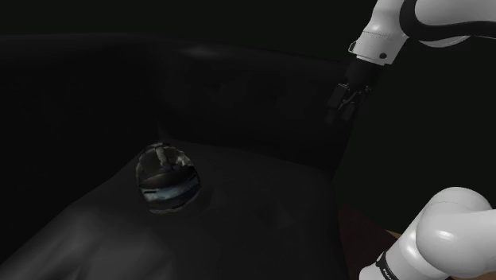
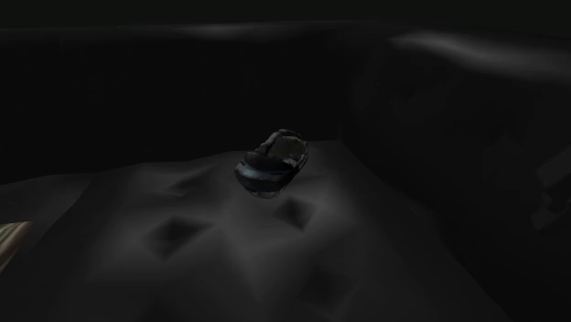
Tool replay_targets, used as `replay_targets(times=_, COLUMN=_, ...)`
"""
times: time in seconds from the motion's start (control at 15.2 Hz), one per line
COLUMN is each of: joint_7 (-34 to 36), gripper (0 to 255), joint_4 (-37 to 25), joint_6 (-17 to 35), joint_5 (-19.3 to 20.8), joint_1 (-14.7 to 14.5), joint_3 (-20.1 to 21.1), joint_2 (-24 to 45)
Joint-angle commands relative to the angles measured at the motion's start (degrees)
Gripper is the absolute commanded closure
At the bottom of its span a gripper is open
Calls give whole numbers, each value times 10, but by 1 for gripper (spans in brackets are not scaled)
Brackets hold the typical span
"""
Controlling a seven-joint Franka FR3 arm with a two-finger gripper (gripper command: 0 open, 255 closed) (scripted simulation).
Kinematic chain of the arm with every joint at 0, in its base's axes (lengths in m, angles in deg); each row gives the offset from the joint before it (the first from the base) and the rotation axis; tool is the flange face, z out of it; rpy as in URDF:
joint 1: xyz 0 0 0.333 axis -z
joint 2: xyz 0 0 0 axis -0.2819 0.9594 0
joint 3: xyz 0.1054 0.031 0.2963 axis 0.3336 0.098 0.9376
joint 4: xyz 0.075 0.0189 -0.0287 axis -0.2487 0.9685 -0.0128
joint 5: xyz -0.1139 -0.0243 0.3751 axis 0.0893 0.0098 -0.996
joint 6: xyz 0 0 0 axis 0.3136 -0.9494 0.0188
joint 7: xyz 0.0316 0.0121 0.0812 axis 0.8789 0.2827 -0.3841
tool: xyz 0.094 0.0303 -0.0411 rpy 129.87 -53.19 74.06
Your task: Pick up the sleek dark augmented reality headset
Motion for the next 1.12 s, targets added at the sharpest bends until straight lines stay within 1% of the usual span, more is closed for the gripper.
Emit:
replay_targets(times=0.0, joint_7=0, gripper=0, joint_4=0, joint_6=0, joint_5=0, joint_1=0, joint_3=0, joint_2=0)
replay_targets(times=0.33, joint_7=62, gripper=0, joint_4=-22, joint_6=38, joint_5=-35, joint_1=-15, joint_3=59, joint_2=53)
replay_targets(times=0.59, joint_7=110, gripper=0, joint_4=-53, joint_6=69, joint_5=-54, joint_1=-24, joint_3=105, joint_2=106)
replay_targets(times=0.86, joint_7=160, gripper=0, joint_4=-93, joint_6=96, joint_5=-62, joint_1=-29, joint_3=150, joint_2=166)
replay_targets(times=1.06, joint_7=199, gripper=0, joint_4=-131, joint_6=115, joint_5=-61, joint_1=-30, joint_3=183, joint_2=216)
